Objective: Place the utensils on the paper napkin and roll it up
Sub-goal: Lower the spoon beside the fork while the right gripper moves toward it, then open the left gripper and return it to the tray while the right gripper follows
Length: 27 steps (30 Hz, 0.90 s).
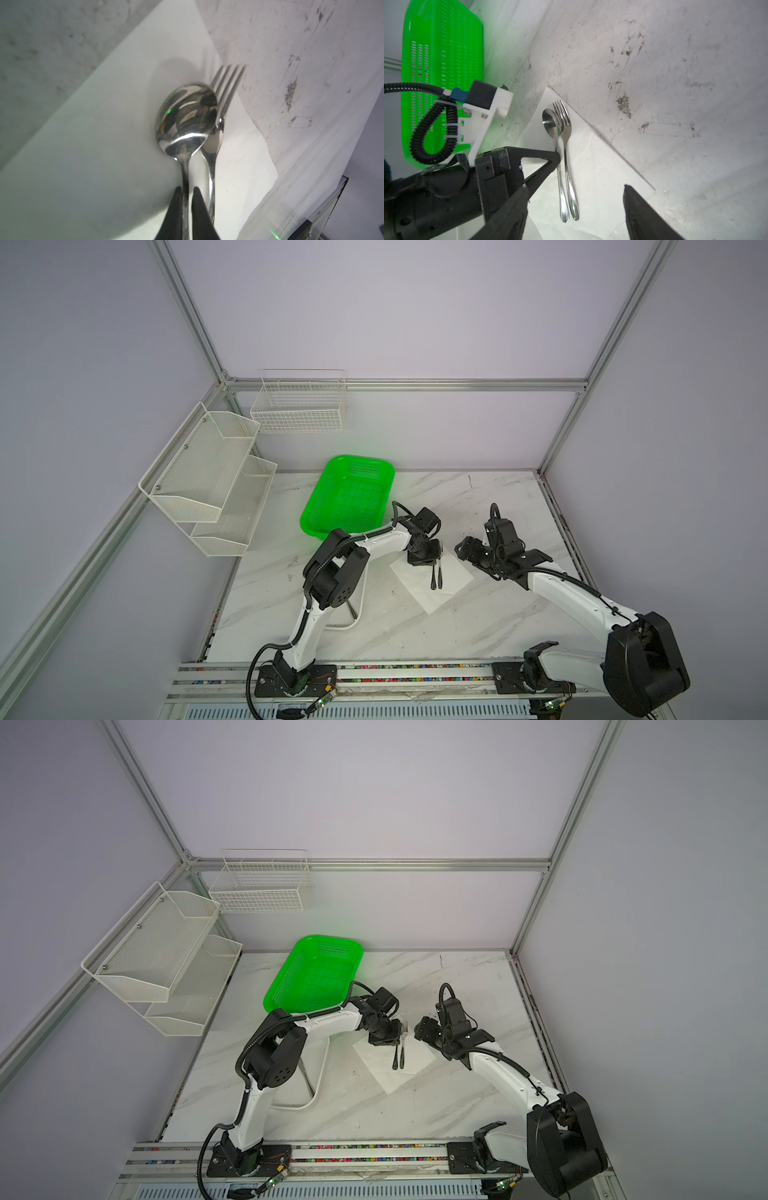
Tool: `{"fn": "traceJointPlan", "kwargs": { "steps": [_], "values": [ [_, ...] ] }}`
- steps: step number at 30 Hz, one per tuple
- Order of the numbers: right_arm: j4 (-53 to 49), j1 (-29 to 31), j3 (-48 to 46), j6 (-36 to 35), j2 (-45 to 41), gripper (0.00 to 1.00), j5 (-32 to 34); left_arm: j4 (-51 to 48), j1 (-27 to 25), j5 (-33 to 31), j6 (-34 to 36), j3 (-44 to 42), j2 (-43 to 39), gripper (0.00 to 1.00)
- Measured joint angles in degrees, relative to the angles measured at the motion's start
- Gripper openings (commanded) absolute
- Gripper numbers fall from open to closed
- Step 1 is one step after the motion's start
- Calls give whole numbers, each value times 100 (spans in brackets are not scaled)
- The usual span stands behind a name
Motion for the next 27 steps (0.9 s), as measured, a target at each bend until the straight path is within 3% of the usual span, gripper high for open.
{"fn": "traceJointPlan", "kwargs": {
  "steps": [10,16,22,27],
  "values": [
    [-153,0,9,9,-549,75,11,-44,-55,-426,2,-4,-256,15],
    [-223,0,42,-256,-1617,77,144,472,-221,-1043,262,-723,-1652,14],
    [968,-4,-24,-328,-2535,69,-850,1130,-275,-1598,374,-2127,-3180,11],
    [2107,2,-138,13,-2218,62,-1862,1207,-210,-2083,262,-3139,-3897,11]
  ]
}}
